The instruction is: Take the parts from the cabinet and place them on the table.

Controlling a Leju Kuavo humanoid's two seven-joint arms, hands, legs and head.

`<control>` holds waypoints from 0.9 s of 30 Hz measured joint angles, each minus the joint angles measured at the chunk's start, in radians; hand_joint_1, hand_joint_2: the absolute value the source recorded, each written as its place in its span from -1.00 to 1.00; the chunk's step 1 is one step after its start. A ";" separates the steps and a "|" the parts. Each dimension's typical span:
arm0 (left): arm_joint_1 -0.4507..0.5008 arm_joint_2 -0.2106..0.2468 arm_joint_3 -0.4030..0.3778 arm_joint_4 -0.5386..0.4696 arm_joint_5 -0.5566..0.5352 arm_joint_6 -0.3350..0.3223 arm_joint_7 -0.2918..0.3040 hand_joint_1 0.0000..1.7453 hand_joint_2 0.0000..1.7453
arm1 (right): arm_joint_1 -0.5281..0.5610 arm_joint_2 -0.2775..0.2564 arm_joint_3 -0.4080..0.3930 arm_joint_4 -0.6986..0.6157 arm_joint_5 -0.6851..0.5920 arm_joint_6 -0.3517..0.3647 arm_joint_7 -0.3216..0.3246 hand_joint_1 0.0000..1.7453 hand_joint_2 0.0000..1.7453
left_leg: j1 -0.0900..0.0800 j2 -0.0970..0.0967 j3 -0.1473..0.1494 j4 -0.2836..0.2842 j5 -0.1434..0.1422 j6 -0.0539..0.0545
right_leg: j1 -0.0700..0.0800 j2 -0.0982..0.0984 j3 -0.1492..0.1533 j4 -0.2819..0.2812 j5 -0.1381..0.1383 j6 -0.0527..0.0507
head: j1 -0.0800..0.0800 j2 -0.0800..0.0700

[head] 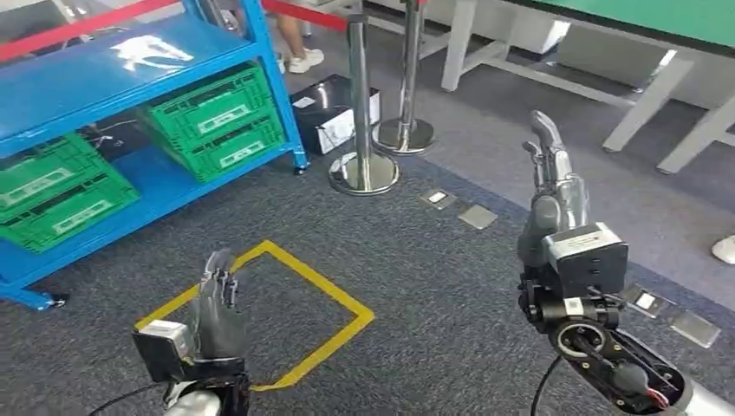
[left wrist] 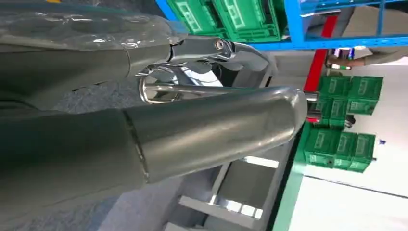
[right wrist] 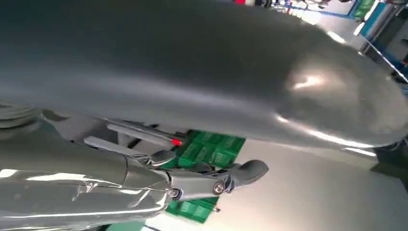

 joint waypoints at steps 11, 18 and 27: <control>-0.002 0.003 0.000 0.000 -0.004 -0.002 0.003 -1.00 -1.00 | -0.003 0.001 0.000 -0.002 0.000 -0.001 0.001 -1.00 -1.00 | 0.003 0.118 -0.079 0.139 -0.030 -0.021 | 0.001 -0.115 0.014 -0.011 -0.003 -0.027 | -0.027 0.000; -0.004 0.004 0.000 -0.004 -0.010 -0.003 0.007 -1.00 -1.00 | -0.004 0.001 -0.001 -0.006 0.002 -0.001 0.004 -1.00 -1.00 | -0.002 0.128 0.010 -0.034 0.017 0.016 | 0.003 -0.142 0.032 -0.019 -0.019 0.005 | -0.022 0.000; -0.003 0.000 0.000 -0.004 -0.010 -0.003 0.008 -1.00 -1.00 | 0.004 0.001 -0.001 -0.006 0.003 -0.001 0.005 -1.00 -1.00 | 0.000 0.031 0.019 -0.018 0.005 0.018 | -0.001 -0.035 -0.022 0.049 0.011 0.012 | 0.015 0.000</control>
